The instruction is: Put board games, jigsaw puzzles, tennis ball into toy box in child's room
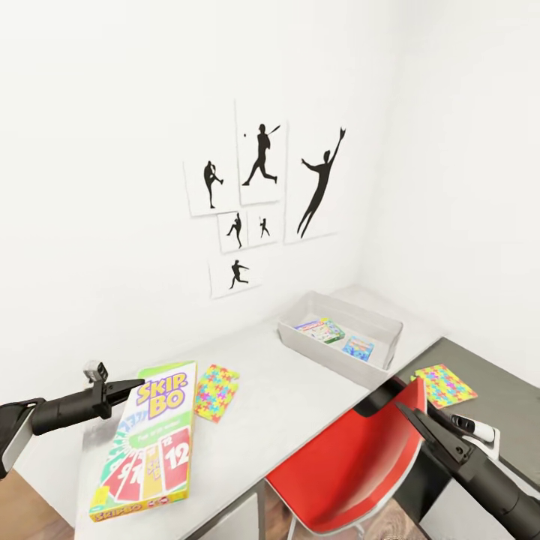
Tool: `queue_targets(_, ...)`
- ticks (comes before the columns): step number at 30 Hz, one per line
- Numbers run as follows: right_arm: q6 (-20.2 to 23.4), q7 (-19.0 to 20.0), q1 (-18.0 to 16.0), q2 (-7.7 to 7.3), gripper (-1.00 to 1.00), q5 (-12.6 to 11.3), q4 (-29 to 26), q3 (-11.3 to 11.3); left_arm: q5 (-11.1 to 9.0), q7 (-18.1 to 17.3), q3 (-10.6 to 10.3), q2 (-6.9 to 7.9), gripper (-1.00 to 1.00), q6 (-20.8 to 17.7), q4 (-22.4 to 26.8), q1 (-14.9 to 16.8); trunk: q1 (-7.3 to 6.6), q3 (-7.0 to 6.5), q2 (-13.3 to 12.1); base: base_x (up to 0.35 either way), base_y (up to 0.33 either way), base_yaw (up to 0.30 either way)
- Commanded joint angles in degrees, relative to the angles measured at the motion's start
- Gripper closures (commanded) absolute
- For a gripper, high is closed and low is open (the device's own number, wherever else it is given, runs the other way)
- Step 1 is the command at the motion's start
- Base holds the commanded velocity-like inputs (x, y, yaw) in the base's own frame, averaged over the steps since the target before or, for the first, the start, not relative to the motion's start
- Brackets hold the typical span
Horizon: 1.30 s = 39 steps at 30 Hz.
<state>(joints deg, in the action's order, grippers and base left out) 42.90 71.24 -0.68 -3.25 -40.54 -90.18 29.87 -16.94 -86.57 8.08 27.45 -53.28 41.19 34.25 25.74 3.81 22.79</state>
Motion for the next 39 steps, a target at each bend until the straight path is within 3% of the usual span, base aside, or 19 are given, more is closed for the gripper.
queue_targets(1,0.43,0.04,-0.06,0.00,-1.00,-0.18,0.00,0.01,-0.03,-0.15,0.00,0.04,1.00,-0.51,0.03,0.03,0.04,0.06,0.13,0.000,0.000,-0.202)
queue_targets(16,0.43,0.04,-0.03,0.00,-1.00,-0.21,0.00,0.04,-0.03,-0.18,0.21,-0.03,1.00,-0.41,0.03,-0.07,0.04,-0.98,0.13,0.000,0.000,-0.201)
queue_targets(24,0.32,-0.20,-0.04,0.08,-1.00,-0.20,0.36,0.26,-0.03,-0.25,0.76,-0.02,1.00,0.46,0.11,-0.32,0.04,-1.12,0.13,0.000,-0.004,-0.048)
queue_targets(39,0.40,-0.20,-0.02,0.08,-1.00,-0.24,0.00,0.29,-0.03,-0.27,0.71,-0.03,1.00,0.79,0.12,-0.33,0.04,-1.12,0.13,0.000,-0.268,-0.001)
